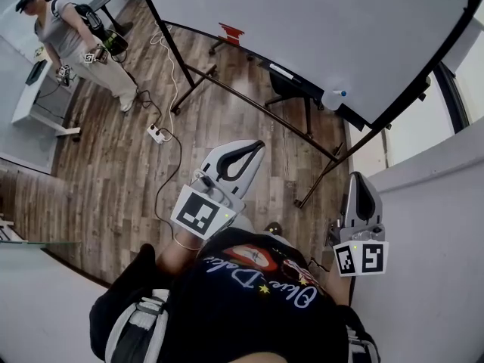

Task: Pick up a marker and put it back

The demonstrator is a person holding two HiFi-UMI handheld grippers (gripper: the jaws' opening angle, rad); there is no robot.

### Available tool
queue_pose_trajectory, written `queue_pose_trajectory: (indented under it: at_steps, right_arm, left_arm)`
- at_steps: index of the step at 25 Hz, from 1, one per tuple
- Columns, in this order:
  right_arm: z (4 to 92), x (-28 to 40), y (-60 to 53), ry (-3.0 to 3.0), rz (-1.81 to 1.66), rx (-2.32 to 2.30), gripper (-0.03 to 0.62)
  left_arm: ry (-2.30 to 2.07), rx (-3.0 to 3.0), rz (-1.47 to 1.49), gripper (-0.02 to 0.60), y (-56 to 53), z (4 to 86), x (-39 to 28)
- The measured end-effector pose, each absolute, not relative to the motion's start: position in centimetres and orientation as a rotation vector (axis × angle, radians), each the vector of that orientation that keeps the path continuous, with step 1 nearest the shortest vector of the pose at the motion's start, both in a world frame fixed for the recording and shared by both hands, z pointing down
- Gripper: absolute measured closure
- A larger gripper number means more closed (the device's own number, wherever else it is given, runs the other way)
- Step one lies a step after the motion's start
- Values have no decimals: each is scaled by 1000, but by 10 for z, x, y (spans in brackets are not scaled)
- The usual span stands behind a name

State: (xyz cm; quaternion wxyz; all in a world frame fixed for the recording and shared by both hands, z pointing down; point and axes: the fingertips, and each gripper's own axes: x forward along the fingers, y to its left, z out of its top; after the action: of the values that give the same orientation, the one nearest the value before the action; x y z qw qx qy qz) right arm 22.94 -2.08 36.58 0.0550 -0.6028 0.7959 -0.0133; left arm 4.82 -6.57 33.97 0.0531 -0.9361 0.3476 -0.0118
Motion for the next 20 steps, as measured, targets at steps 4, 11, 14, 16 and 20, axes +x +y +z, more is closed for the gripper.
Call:
queue_pose_trajectory:
  at_steps: [4, 11, 14, 16, 20]
  right_arm:
    - [364, 228, -30, 2434, -28, -1817, 592]
    - [364, 232, -54, 2441, -22, -1834, 591]
    - [365, 235, -69, 2438, -12, -1839, 591]
    - [364, 236, -79, 2439, -3, -1842, 591]
    - [364, 240, -100, 2432, -3, -1857, 591]
  left_arm:
    - [1073, -2843, -28, 578, -71, 340, 46]
    - [1035, -2857, -14, 578, -96, 342, 57]
    - [1010, -2858, -1, 578, -111, 342, 63]
    - [994, -2854, 6, 578, -121, 341, 67]
    - [957, -2853, 14, 578, -140, 341, 75]
